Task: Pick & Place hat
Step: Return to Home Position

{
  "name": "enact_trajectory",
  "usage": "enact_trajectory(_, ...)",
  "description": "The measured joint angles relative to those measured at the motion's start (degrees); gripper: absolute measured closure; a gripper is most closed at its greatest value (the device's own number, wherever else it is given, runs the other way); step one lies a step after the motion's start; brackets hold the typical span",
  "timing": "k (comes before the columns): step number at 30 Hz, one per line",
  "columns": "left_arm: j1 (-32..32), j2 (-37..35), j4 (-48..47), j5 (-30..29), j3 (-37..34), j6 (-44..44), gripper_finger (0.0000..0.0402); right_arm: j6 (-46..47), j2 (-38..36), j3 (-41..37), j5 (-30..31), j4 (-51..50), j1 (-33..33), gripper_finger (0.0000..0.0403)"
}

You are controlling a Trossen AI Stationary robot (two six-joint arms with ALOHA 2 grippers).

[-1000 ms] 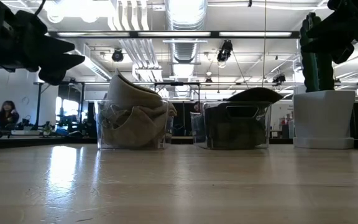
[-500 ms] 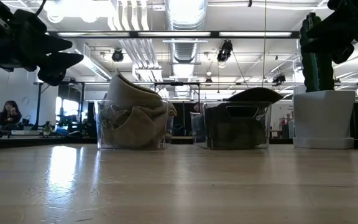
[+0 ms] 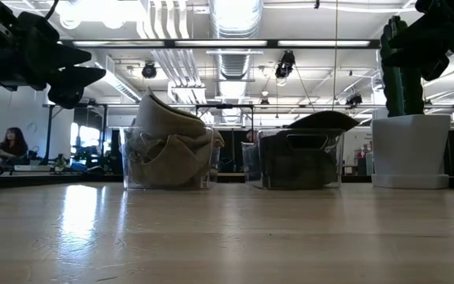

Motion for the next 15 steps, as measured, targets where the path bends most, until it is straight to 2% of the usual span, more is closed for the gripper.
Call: enact_trajectory(15, -0.02, 0.0, 0.05, 0.0, 0.04, 0.0, 0.0205, -2.16, -0.08, 0.0, 0.01, 1.22, -0.02, 0.02)
